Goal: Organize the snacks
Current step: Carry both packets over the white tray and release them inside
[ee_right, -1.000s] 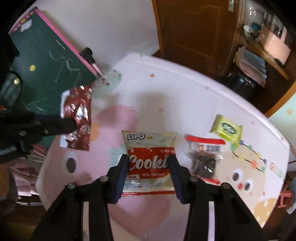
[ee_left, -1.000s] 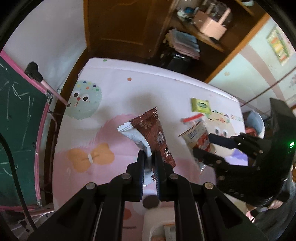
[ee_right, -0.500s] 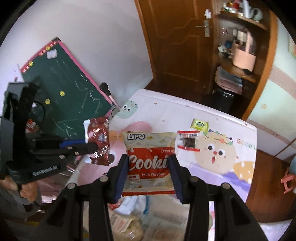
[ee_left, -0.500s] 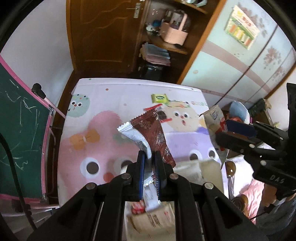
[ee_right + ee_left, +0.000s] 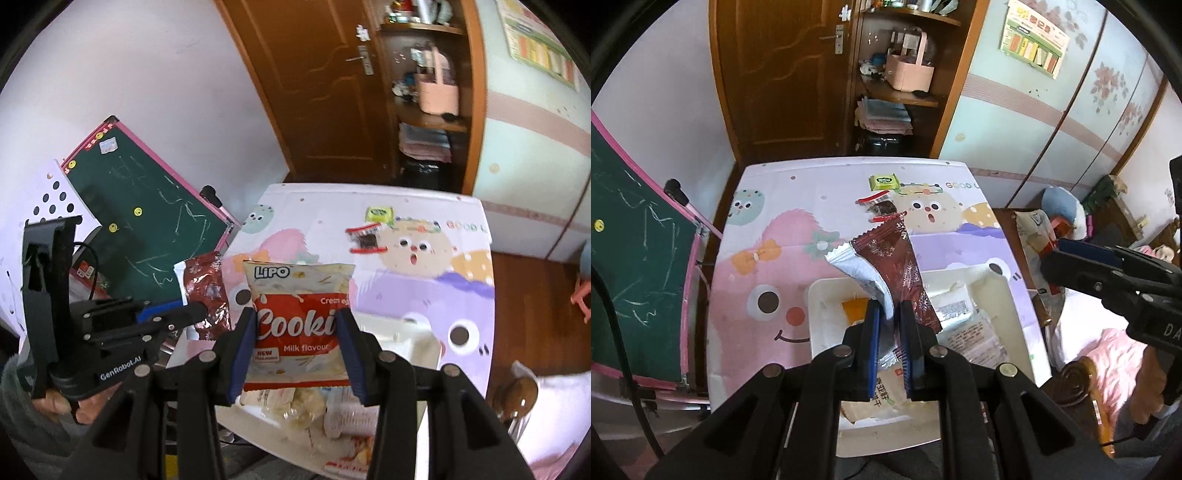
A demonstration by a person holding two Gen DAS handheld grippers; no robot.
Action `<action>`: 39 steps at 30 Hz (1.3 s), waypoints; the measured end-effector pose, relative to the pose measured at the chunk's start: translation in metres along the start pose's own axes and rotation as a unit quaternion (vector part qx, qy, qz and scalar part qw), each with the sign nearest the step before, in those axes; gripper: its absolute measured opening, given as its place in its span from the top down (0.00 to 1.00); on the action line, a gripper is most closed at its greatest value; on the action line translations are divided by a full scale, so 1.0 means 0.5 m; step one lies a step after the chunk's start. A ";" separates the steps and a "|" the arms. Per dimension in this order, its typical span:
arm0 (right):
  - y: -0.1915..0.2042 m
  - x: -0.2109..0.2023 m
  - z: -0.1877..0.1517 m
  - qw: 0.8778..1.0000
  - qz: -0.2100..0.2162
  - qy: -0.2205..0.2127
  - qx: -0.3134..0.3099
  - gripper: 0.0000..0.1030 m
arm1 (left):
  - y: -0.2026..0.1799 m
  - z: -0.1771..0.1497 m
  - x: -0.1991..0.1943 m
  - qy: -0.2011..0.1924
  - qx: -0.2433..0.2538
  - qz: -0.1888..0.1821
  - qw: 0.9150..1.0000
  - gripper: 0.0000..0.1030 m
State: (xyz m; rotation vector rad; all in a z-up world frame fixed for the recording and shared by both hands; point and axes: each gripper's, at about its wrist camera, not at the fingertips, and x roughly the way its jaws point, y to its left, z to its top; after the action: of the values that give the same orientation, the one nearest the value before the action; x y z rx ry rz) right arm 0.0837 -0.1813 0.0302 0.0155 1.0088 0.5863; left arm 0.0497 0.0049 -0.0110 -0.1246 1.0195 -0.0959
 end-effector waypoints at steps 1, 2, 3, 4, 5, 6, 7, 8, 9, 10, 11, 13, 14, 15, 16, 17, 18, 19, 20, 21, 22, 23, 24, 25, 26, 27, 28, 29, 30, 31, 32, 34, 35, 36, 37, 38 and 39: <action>-0.002 -0.001 -0.011 1.000 -0.002 0.001 0.005 0.57 | -0.007 -0.010 -0.001 -0.001 0.002 0.002 1.000 0.92; -0.003 -0.003 -0.020 1.000 -0.004 0.001 0.008 0.57 | -0.014 -0.020 0.001 -0.001 0.005 0.002 1.000 0.92; -0.007 -0.004 -0.032 1.000 -0.006 0.002 0.014 0.57 | -0.020 -0.027 0.003 0.001 0.008 0.002 1.000 0.92; -0.008 -0.003 -0.040 1.000 -0.008 0.004 0.018 0.57 | -0.026 -0.035 0.005 0.002 0.011 0.002 1.000 0.92; -0.010 -0.001 -0.048 1.000 -0.009 0.007 0.022 0.57 | -0.032 -0.042 0.007 0.005 0.014 0.003 1.000 0.92; -0.013 0.001 -0.057 1.000 -0.009 0.009 0.027 0.57 | -0.037 -0.049 0.010 0.007 0.017 0.003 1.000 0.92; -0.015 0.003 -0.064 0.999 -0.010 0.012 0.030 0.57 | -0.041 -0.055 0.012 0.009 0.019 0.003 1.000 0.92; -0.016 0.006 -0.070 0.999 -0.012 0.015 0.033 0.57 | -0.045 -0.060 0.014 0.011 0.021 0.002 1.000 0.92; -0.017 0.009 -0.078 0.999 -0.015 0.017 0.035 0.57 | -0.049 -0.065 0.016 0.012 0.022 0.002 1.000 0.92; -0.018 0.011 -0.083 0.999 -0.016 0.019 0.038 0.57 | -0.053 -0.069 0.017 0.013 0.023 0.002 1.000 0.92; -0.019 0.014 -0.089 0.999 -0.015 0.022 0.042 0.57 | -0.055 -0.073 0.020 0.015 0.024 0.002 1.000 0.92; -0.020 0.016 -0.096 0.998 -0.018 0.024 0.046 0.57 | -0.059 -0.078 0.024 0.018 0.024 0.001 1.000 0.92; -0.019 0.018 -0.100 0.998 -0.022 0.025 0.045 0.57 | -0.062 -0.081 0.026 0.019 0.024 0.001 1.000 0.92; -0.018 0.019 -0.102 0.998 -0.023 0.026 0.045 0.57 | -0.064 -0.084 0.028 0.020 0.024 0.002 1.000 0.92; -0.017 0.019 -0.103 0.998 -0.024 0.027 0.045 0.57 | -0.065 -0.084 0.030 0.022 0.024 0.002 0.999 0.92; -0.016 0.020 -0.105 0.998 -0.025 0.027 0.045 0.57 | -0.065 -0.086 0.033 0.023 0.024 0.002 0.999 0.92; -0.016 0.022 -0.106 0.998 -0.026 0.028 0.045 0.57 | -0.066 -0.088 0.035 0.025 0.024 0.003 0.999 0.92; -0.015 0.022 -0.108 0.998 -0.027 0.028 0.046 0.57 | -0.066 -0.090 0.037 0.026 0.023 0.003 0.999 0.92; -0.014 0.023 -0.108 0.998 -0.028 0.028 0.046 0.57 | -0.065 -0.089 0.040 0.027 0.022 0.004 0.999 0.92; -0.014 0.024 -0.108 0.998 -0.029 0.028 0.047 0.57 | -0.065 -0.090 0.041 0.029 0.021 0.004 0.999 0.92; -0.014 0.025 -0.108 0.998 -0.030 0.028 0.048 0.57 | -0.064 -0.091 0.043 0.029 0.020 0.005 0.999 0.92; -0.014 0.025 -0.108 0.998 -0.031 0.028 0.049 0.57 | -0.064 -0.093 0.043 0.030 0.020 0.006 0.999 0.92; -0.013 0.026 -0.108 0.998 -0.032 0.028 0.050 0.57 | -0.062 -0.092 0.045 0.031 0.020 0.006 0.999 0.92; -0.013 0.026 -0.108 0.998 -0.032 0.028 0.050 0.57 | -0.063 -0.092 0.045 0.031 0.019 0.008 0.999 0.92; -0.014 0.027 -0.107 0.998 -0.033 0.028 0.050 0.57 | -0.062 -0.092 0.046 0.031 0.019 0.009 0.999 0.92; -0.013 0.027 -0.108 0.998 -0.034 0.028 0.051 0.57 | -0.061 -0.092 0.047 0.032 0.019 0.009 0.999 0.92; -0.013 0.028 -0.108 0.998 -0.034 0.028 0.052 0.57 | -0.062 -0.092 0.047 0.032 0.019 0.009 0.999 0.92; -0.013 0.028 -0.108 0.998 -0.034 0.028 0.053 0.57 | -0.062 -0.092 0.047 0.032 0.020 0.009 0.999 0.92; -0.012 0.029 -0.107 0.998 -0.035 0.028 0.054 0.57 | -0.061 -0.092 0.048 0.032 0.020 0.010 0.999 0.92; -0.012 0.030 -0.107 0.997 -0.035 0.028 0.054 0.57 | -0.061 -0.093 0.048 0.032 0.019 0.010 0.999 0.91; -0.012 0.031 -0.107 0.997 -0.036 0.029 0.055 0.57 | -0.059 -0.093 0.050 0.033 0.019 0.011 0.999 0.91; -0.013 0.031 -0.107 0.997 -0.037 0.030 0.055 0.57 | -0.055 -0.096 0.051 0.035 0.019 0.013 0.999 0.91; -0.012 0.033 -0.107 0.997 -0.038 0.031 0.054 0.57 | -0.054 -0.096 0.052 0.036 0.019 0.014 0.999 0.91; -0.013 0.033 -0.107 0.997 -0.039 0.031 0.055 0.57 | -0.055 -0.096 0.053 0.037 0.019 0.016 0.999 0.91; -0.012 0.034 -0.108 0.997 -0.039 0.032 0.055 0.57 | -0.055 -0.097 0.054 0.037 0.020 0.018 0.999 0.91; -0.012 0.035 -0.108 0.997 -0.040 0.033 0.055 0.57 | -0.055 -0.098 0.055 0.038 0.021 0.020 0.999 0.91; -0.011 0.036 -0.108 0.997 -0.042 0.033 0.055 0.56 | -0.056 -0.098 0.055 0.037 0.023 0.023 0.999 0.91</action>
State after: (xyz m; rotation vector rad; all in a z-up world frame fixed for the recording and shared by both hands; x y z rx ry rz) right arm 0.0499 -0.1913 -0.0150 0.0513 1.0990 0.4565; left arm 0.0213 -0.0296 -0.0555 -0.0551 1.0931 -0.0829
